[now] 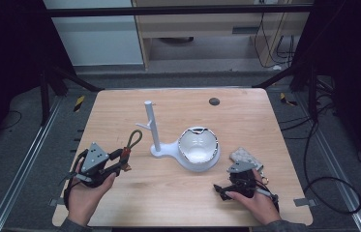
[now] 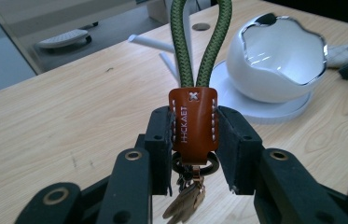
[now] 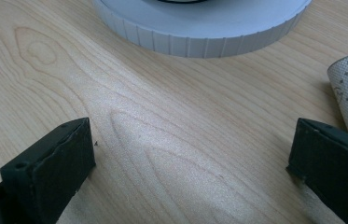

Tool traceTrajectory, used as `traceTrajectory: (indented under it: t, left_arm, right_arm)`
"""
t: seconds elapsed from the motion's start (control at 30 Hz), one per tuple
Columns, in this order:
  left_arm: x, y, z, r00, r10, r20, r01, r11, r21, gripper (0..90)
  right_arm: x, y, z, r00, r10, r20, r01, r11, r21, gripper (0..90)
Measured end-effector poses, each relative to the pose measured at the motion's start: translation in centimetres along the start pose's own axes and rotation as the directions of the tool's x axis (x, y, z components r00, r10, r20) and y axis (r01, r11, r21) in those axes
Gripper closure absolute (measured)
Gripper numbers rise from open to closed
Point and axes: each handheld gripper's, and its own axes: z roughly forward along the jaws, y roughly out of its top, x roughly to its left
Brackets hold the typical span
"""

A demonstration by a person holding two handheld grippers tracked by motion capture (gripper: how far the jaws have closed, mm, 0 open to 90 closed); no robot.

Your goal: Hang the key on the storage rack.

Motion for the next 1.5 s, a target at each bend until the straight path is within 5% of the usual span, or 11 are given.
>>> traceTrajectory:
  t: [0.43,0.87,1.5]
  left_arm:
    - [-2.1,1.5,0.6,0.9992,0.029,0.029,-0.028,0.9989,-0.037,66.1]
    - [-1.1,2.6,2.2,0.9998,0.016,0.008,-0.016,0.9994,-0.032,66.0]
    - [0.3,1.8,6.9,0.9993,-0.038,0.000,0.038,0.9986,0.036,65.9]
  right_arm:
    - [0.1,0.0,0.0,1.0000,0.007,0.003,-0.007,1.0000,0.000,0.4]
    - [0.1,0.0,0.0,1.0000,0.005,0.005,-0.005,1.0000,0.000,0.4]
    - [0.0,-0.1,0.0,1.0000,-0.003,0.008,0.003,1.0000,-0.001,0.4]
